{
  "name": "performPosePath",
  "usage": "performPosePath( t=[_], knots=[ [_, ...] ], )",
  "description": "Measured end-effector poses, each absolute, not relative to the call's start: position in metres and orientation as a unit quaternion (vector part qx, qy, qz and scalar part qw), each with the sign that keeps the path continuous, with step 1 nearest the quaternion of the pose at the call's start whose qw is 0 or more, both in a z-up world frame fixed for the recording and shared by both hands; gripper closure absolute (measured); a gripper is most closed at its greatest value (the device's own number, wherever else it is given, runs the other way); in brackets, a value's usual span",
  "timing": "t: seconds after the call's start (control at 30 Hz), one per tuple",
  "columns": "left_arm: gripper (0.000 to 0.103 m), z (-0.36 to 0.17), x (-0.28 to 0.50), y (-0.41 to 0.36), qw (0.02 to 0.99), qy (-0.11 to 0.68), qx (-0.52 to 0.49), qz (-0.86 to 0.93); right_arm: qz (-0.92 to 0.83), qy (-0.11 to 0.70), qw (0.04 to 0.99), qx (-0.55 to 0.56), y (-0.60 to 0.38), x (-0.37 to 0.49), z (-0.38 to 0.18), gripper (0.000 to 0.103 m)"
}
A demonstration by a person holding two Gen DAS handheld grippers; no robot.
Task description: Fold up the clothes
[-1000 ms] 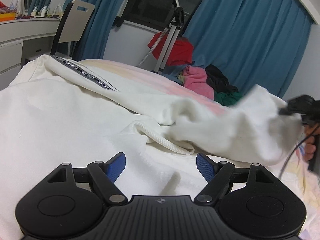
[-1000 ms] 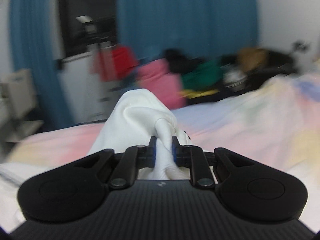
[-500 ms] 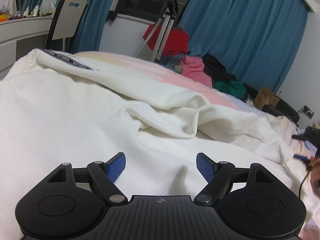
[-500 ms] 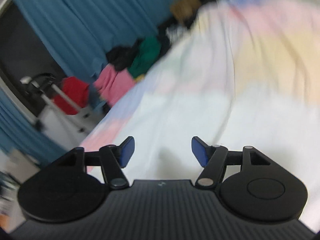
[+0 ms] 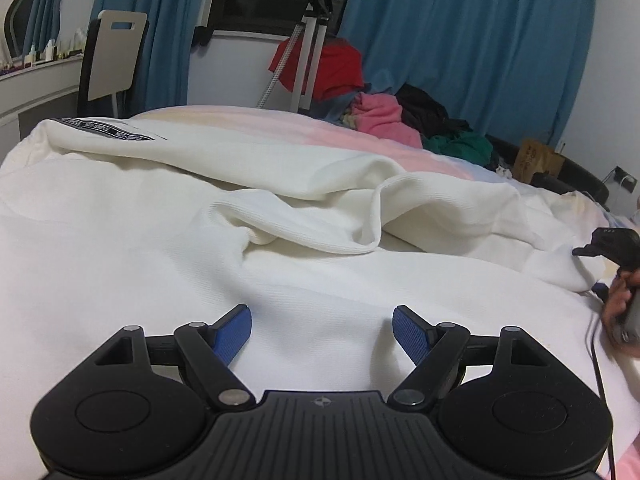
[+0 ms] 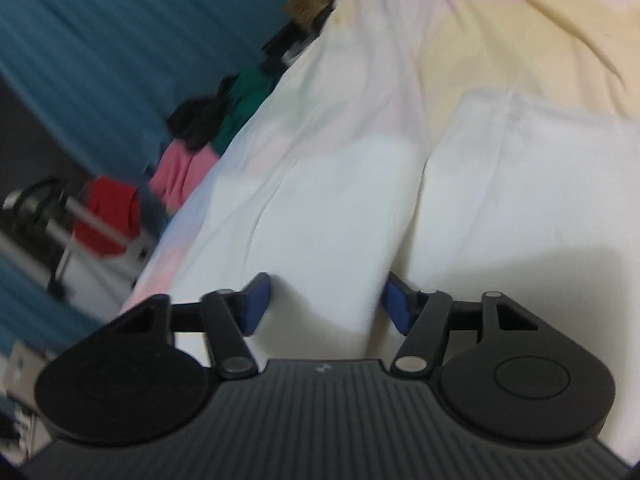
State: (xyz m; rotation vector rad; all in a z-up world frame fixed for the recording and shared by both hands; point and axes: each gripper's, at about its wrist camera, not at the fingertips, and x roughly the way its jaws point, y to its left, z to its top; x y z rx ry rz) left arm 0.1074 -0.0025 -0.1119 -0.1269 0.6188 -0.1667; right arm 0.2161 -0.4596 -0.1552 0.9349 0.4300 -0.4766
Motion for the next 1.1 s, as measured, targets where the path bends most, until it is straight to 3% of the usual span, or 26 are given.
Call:
performPosePath(
  t=[0.03,0.07,0.2,0.4,0.83,0.93,1.0,1.07,1.1],
  knots=[
    [0.024,-0.112,0.108,-0.003,0.948,0.302,-0.060,-0.083,-0.233,0.199,0.839,0.450,-0.468,0.226,-0.154,0.084],
    [0.024,-0.113,0.110,-0.002,0.948,0.302,-0.063,-0.082,-0.238,0.205,0.838,0.445,-0.473,0.241,-0.149,0.094],
    [0.024,-0.117,0.118,0.002,0.945,0.306,-0.076,-0.084,-0.246,0.242,0.870,0.354,-0.455,0.303,-0.088,0.097],
    [0.024,-0.117,0.118,0.006,0.945,0.302,-0.085,-0.089,-0.167,0.066,0.944,0.276,-0.428,0.309,0.047,0.097],
    [0.024,-0.112,0.114,0.010,0.946,0.300,-0.081,-0.092,-0.248,0.167,0.886,0.354,-0.519,0.236,-0.127,0.097],
    [0.024,-0.111,0.115,0.007,0.947,0.300,-0.077,-0.089,-0.267,0.192,0.868,0.371,-0.540,0.220,-0.170,0.091],
    [0.024,-0.110,0.115,0.004,0.948,0.298,-0.072,-0.087,-0.264,0.205,0.866,0.371,-0.546,0.219,-0.165,0.076],
    [0.024,-0.108,0.114,0.001,0.949,0.296,-0.071,-0.084,-0.271,0.205,0.869,0.359,-0.541,0.212,-0.152,0.049],
    [0.024,-0.107,0.114,0.002,0.949,0.295,-0.072,-0.083,-0.288,0.200,0.873,0.339,-0.534,0.210,-0.144,0.044]
  ],
)
